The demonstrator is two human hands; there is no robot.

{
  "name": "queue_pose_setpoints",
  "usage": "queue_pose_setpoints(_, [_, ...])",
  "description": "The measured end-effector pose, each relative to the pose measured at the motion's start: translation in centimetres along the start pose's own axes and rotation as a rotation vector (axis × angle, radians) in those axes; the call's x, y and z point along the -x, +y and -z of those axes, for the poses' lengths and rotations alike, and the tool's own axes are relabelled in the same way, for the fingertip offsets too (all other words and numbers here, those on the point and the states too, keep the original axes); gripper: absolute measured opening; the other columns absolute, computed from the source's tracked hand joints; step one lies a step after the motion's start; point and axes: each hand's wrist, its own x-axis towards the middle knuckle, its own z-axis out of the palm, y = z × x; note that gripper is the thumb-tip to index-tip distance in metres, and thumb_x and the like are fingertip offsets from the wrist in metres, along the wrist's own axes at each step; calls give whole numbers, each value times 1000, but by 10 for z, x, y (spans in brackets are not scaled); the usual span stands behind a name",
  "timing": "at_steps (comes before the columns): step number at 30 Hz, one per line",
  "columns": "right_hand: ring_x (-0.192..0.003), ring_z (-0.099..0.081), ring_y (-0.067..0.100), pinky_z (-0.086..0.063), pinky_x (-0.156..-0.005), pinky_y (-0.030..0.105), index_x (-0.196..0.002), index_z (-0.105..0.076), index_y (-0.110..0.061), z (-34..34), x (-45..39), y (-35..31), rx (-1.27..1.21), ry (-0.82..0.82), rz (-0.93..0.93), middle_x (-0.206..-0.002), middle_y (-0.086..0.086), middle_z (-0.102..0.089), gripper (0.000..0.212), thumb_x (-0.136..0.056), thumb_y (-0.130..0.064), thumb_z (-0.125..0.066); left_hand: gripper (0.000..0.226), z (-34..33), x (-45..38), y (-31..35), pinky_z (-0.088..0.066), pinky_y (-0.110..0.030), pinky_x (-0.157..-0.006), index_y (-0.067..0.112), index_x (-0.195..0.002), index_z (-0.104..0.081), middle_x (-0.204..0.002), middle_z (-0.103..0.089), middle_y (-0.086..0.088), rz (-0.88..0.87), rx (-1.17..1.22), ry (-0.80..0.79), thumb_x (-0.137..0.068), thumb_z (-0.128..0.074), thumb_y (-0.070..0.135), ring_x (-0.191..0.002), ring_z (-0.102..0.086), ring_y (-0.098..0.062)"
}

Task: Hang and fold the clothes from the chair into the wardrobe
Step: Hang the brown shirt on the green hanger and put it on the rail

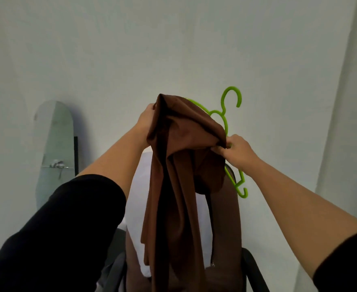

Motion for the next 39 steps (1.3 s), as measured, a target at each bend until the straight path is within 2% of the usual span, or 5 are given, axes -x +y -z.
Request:
queue_pose_setpoints(6, [-57, -42, 14, -29, -52, 24, -55, -50, -11, 44, 49, -51, -15, 132, -86, -57, -1, -42, 33, -86, -16, -61, 18, 41, 39, -21, -49, -34, -70, 12, -93, -57, -86, -61, -10, 123, -808, -316, -88, -40, 7, -79, -57, -27])
queue_pose_setpoints(12, [-95, -52, 17, -39, -80, 24, -102, -72, -9, 46, 111, -105, 207, 50, -99, -101, 7, -56, 31, -84, 0, -48, 71, 26, 139, -27, -33, -56, -106, 22, -144, -32, -147, -38, 1, 425, -848, -830, -88, -35, 66, -131, -43, -30])
queue_pose_setpoints(19, [-71, -50, 9, -38, -59, 15, -101, -73, -11, 51, 190, -129, 300, 91, -119, -73, -12, -47, 24, -85, -3, -57, 45, -4, 208, -36, -44, -33, -99, 19, -125, -58, -123, -60, -5, -81, -708, -686, -86, -63, 42, -113, -56, -22])
queue_pose_setpoints(28, [-101, -62, 16, -48, -90, 29, -107, -70, -13, 122, 282, -102, 127, 181, -439, -104, -1, -65, 56, -67, -51, -78, 25, -49, 244, -7, -48, -37, -96, 18, -117, -61, -117, -64, -8, -73, -166, -569, -92, -60, 22, -106, -60, -25])
queue_pose_setpoints(39, [-69, -47, 3, -38, -67, 20, -109, -68, -10, 199, 312, -93, -70, 371, -432, -99, -3, -60, 49, -84, -52, -60, 28, -162, 301, 4, -53, -34, -85, 18, -98, -62, -101, -67, -5, -170, -301, -574, -76, -75, 31, -93, -63, -21])
